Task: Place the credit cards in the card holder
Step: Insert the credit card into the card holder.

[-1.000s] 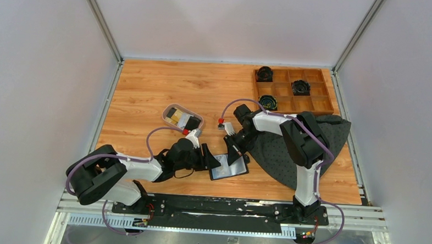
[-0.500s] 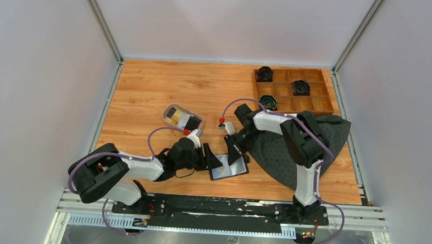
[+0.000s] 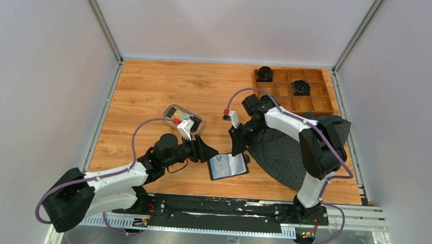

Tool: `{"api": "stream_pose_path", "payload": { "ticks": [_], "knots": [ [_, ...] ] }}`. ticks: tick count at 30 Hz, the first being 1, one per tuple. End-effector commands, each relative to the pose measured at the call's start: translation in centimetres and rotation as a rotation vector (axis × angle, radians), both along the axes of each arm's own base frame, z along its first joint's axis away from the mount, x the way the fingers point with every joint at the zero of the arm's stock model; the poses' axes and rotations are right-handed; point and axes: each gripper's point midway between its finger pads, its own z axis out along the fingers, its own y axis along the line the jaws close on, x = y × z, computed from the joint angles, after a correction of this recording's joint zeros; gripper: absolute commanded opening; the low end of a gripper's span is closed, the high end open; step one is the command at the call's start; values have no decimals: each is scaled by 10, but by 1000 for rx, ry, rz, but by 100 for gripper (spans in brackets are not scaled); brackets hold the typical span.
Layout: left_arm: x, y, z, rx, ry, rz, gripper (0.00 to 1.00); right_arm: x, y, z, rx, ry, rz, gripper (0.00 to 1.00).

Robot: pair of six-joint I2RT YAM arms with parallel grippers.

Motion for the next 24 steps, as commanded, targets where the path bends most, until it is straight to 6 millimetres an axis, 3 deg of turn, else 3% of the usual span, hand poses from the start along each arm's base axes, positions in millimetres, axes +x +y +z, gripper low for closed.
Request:
{"api": "stream_pose_path", "payload": {
  "ticks": [1, 3, 8, 11, 13, 15, 24],
  "knots": [
    [8, 24, 8, 89, -159, 14, 58, 3, 0, 51, 119, -182, 106, 31],
    [10, 31, 22, 93, -240, 25, 63, 4, 0, 76, 166, -284, 134, 31],
    [8, 39, 61, 45, -404, 32, 99, -13, -2, 133, 344, -544, 272, 34],
    [11, 43, 67, 24, -379, 63, 100, -40, -1, 148, 532, -709, 460, 44],
    [11, 41, 67, 6, -343, 62, 100, -64, 0, 142, 668, -800, 597, 53],
    [10, 37, 66, -21, -291, 58, 100, -79, -1, 125, 672, -835, 681, 62],
    [8, 27, 59, -75, -126, 51, 99, -87, -4, 87, 583, -783, 699, 63]
  ]
}}
